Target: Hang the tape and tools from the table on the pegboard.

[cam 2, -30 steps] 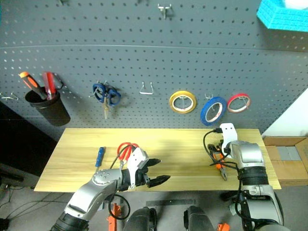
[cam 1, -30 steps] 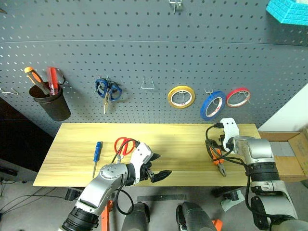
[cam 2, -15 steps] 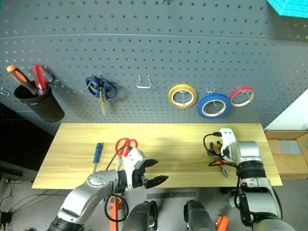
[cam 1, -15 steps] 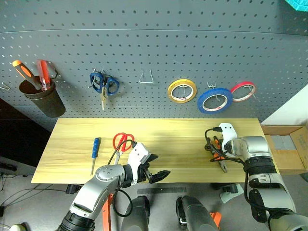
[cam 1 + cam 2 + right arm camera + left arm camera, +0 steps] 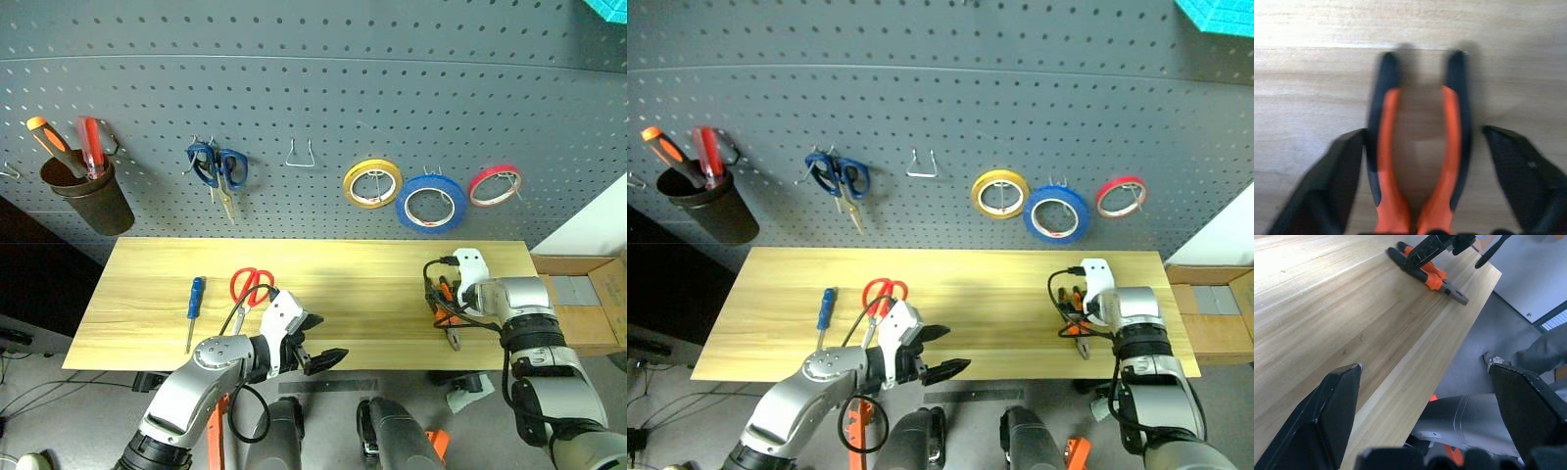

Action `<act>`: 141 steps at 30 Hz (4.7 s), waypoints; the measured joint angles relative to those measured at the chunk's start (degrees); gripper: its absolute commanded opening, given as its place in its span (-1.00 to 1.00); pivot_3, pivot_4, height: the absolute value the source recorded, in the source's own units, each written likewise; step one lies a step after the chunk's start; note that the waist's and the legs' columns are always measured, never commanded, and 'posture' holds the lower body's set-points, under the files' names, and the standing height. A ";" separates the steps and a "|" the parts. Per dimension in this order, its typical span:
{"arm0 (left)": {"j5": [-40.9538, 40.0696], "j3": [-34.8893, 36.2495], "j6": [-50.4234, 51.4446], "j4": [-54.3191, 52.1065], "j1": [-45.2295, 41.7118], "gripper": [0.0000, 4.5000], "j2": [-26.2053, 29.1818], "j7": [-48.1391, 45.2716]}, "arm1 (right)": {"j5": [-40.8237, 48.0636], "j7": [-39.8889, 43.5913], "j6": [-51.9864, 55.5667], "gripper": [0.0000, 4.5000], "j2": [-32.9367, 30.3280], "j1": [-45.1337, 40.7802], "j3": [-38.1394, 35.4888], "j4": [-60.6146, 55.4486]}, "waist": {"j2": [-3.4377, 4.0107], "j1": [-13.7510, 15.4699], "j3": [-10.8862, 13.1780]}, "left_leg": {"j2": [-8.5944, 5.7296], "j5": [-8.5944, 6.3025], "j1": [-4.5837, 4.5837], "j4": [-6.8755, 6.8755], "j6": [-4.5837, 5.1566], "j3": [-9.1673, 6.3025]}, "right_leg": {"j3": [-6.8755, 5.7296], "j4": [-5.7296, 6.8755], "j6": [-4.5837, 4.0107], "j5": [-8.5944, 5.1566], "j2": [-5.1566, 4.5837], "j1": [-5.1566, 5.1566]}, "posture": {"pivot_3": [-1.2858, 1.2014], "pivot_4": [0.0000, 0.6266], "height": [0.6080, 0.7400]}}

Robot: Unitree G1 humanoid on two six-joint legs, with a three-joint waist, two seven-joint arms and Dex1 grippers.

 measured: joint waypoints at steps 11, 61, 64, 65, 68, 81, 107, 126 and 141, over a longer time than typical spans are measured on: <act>0.32 0.01 -2.44 3.59 -3.60 0.99 -0.94 -0.31 | 1.15 0.24 3.59 0.23 -0.98 7.21 0.40 -12.34 | 0.09 0.00 -0.08 | -0.02 0.15 -0.39 -0.02 -0.28 0.00 | -0.02 0.00 -0.06 0.05 -0.01 -0.35 | 0.11 -0.38 1.00; -5.36 21.35 -6.32 -3.45 -10.66 0.99 -7.33 29.20 | -0.05 2.54 -59.43 0.23 23.30 -28.03 13.33 3.33 | -1.50 7.74 -10.89 | 0.01 0.26 -0.29 0.06 -0.19 -0.05 | -0.19 0.17 -0.67 0.54 0.13 -0.34 | 0.26 -1.00 1.00; -4.71 19.21 -6.56 -0.56 -12.86 0.99 -7.06 26.29 | -0.73 1.19 -61.83 0.23 22.91 -29.53 12.48 7.99 | -1.50 7.64 -10.89 | 0.02 0.27 -0.35 0.06 -0.20 0.01 | -0.14 0.31 -0.69 0.54 0.13 -0.48 | 0.25 -1.00 1.00; -4.37 18.60 -6.81 0.51 -13.42 0.99 -6.84 25.45 | -1.07 0.80 -62.60 0.23 22.64 -30.01 12.13 9.38 | -1.50 7.62 -10.89 | 0.02 0.27 -0.37 0.06 -0.20 0.04 | -0.11 0.38 -0.71 0.53 0.13 -0.54 | 0.25 -1.00 1.00; -2.77 17.79 -8.07 4.20 -15.30 0.99 -6.39 23.98 | -2.16 -0.71 -65.04 0.23 21.89 -31.08 11.15 13.33 | -1.51 7.56 -10.89 | 0.02 0.27 -0.43 0.08 -0.20 0.20 | 0.04 0.66 -0.77 0.49 0.13 -0.78 | 0.25 -1.00 1.00; 1.79 15.03 -12.55 14.66 -19.87 0.99 -7.55 19.66 | -5.78 -5.34 -71.82 0.23 20.50 -32.21 9.72 24.02 | -1.51 7.29 -10.89 | 0.05 0.28 -0.37 0.13 -0.20 0.43 | 0.20 0.96 -0.84 0.45 0.13 -0.92 | 0.24 -0.97 1.00; 4.13 14.83 -13.82 16.41 -19.79 0.99 -8.87 17.85 | -9.07 -5.61 -67.55 0.98 20.43 -22.16 10.17 21.26 | -1.21 6.94 -11.45 | 0.00 0.35 -0.23 0.36 -0.10 0.37 | 0.20 1.17 -0.83 0.45 0.12 -0.75 | 0.22 -0.90 1.00; 7.85 13.56 -8.83 9.33 -10.34 0.99 -11.94 26.17 | -1.72 10.14 -37.42 0.98 11.78 3.17 13.50 -32.39 | -0.85 3.77 -11.27 | 0.03 0.33 -0.20 0.19 -0.07 0.36 | 0.25 1.01 -0.80 0.42 0.15 -0.74 | 0.16 -0.72 1.00; 16.39 12.37 -3.25 18.34 2.41 0.99 -9.23 32.60 | 1.85 31.05 -38.18 0.98 -7.24 18.93 22.67 -46.46 | -0.54 1.67 -5.12 | 0.07 0.33 0.61 0.03 0.03 0.29 | 0.20 0.68 -0.75 0.16 0.11 0.13 | 0.13 -0.22 1.00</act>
